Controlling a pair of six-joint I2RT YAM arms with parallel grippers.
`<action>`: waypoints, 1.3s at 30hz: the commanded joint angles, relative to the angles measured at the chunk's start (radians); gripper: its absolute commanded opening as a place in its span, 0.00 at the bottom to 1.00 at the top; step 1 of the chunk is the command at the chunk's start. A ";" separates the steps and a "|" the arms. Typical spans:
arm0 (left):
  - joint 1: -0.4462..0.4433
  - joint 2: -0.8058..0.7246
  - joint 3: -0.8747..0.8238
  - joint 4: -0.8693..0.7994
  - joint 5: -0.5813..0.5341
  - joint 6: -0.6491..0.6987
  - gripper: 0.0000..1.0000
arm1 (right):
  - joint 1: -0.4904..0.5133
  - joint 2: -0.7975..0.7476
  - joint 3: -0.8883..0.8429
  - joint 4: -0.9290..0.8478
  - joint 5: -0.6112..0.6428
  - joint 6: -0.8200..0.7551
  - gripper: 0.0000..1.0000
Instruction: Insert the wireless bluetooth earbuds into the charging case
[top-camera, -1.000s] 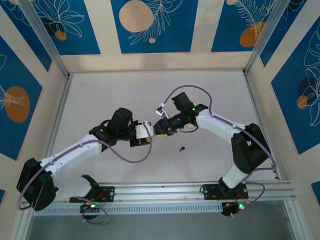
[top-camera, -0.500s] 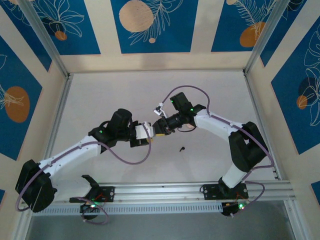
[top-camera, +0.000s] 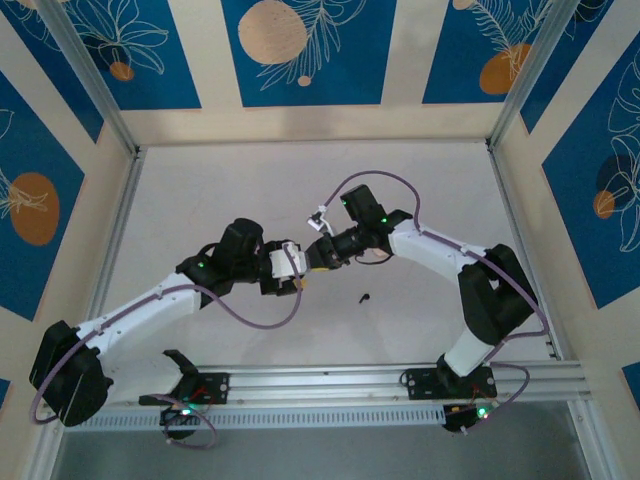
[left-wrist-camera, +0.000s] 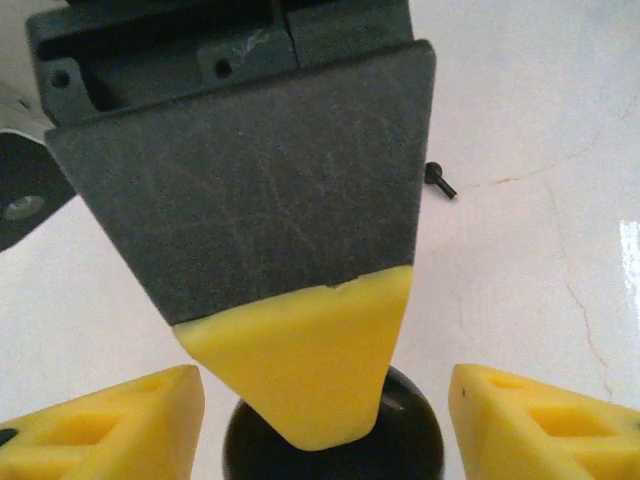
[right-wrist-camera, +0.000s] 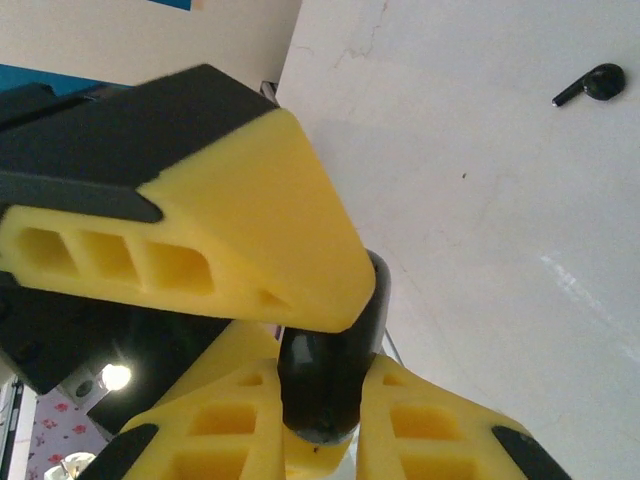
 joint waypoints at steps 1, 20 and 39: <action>-0.014 -0.014 -0.016 0.042 -0.009 -0.037 0.70 | -0.011 -0.070 -0.039 0.009 0.034 -0.015 0.14; 0.072 -0.039 -0.154 0.451 0.298 -0.403 0.69 | -0.222 -0.461 -0.316 0.231 0.007 -0.309 0.13; 0.093 -0.004 -0.099 0.573 0.550 -0.505 0.57 | -0.231 -0.469 -0.196 0.001 -0.182 -0.834 0.14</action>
